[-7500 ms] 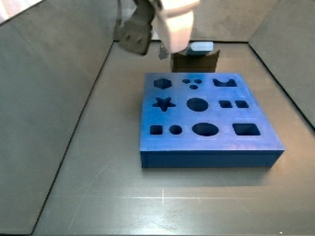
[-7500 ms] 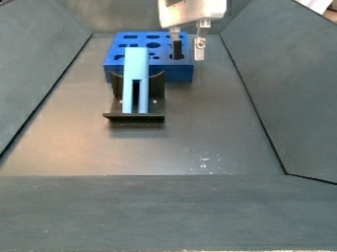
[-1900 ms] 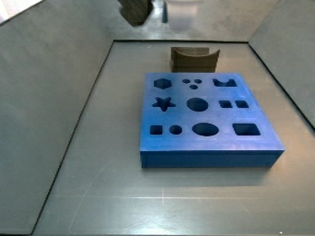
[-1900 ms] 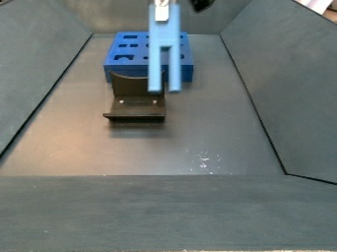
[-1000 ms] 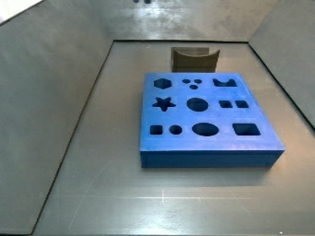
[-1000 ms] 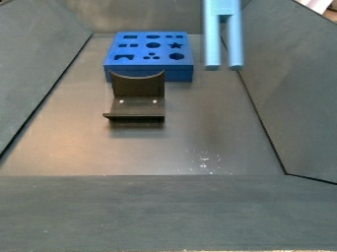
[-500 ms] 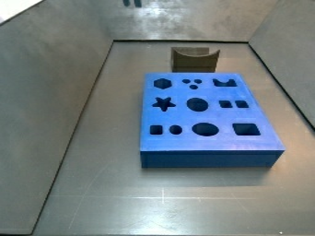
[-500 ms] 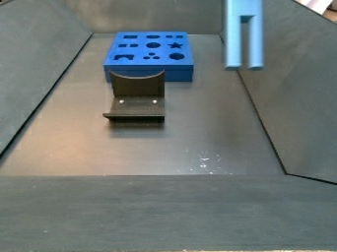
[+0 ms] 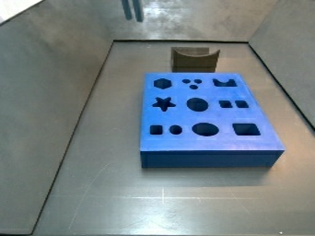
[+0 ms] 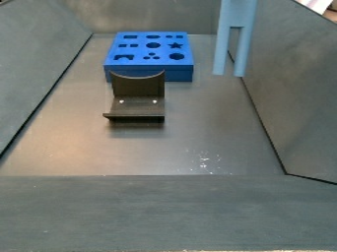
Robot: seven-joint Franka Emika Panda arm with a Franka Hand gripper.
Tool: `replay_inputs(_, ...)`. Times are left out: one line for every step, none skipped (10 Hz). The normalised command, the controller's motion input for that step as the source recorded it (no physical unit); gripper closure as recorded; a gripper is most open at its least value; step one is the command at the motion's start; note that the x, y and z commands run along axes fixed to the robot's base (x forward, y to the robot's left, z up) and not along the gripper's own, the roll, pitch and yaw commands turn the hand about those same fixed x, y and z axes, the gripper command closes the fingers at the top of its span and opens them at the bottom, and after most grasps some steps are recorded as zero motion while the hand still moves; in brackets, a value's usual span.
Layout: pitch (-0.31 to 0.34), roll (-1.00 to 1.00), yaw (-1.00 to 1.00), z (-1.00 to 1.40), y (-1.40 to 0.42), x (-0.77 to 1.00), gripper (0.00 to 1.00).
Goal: Pick up the square-circle object. Move up. Place the square-circle object on the fixture. Regrasp the square-circle object. Rotate the square-circle object. Move to above the board. Insert the square-circle object.
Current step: Rotate the square-circle object.
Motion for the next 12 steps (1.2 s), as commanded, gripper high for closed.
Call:
replay_inputs(0.236, -1.0, -0.52, 0.03, 0.01, -0.02, 1.0)
replay_inputs(0.263, -1.0, -0.5, 0.04, 0.01, -0.02, 1.0)
replay_inputs(0.282, -1.0, -0.47, 0.04, 0.01, -0.02, 1.0)
replay_inputs(0.309, -1.0, -0.44, 0.04, 0.02, 0.0, 1.0)
replay_inputs(0.295, -0.87, -0.36, 0.05, 0.01, 0.0, 1.0)
replay_inputs(0.249, -0.56, -0.2, 0.05, 0.01, 0.02, 1.0)
replay_inputs(0.197, -0.37, -0.12, 0.03, 0.01, 0.04, 1.0)
replay_inputs(0.131, -0.23, -0.05, 0.01, 0.01, 0.05, 1.0)
replay_inputs(0.036, -0.06, -1.0, 0.0, 0.01, 0.48, 1.0)
replay_inputs(0.03, -0.05, -1.0, 0.0, 0.01, 0.46, 1.0)
replay_inputs(0.041, -0.06, -1.0, -0.03, 0.02, 0.36, 1.0)
replay_inputs(0.046, -0.06, -1.0, -0.02, 0.02, 0.27, 1.0)
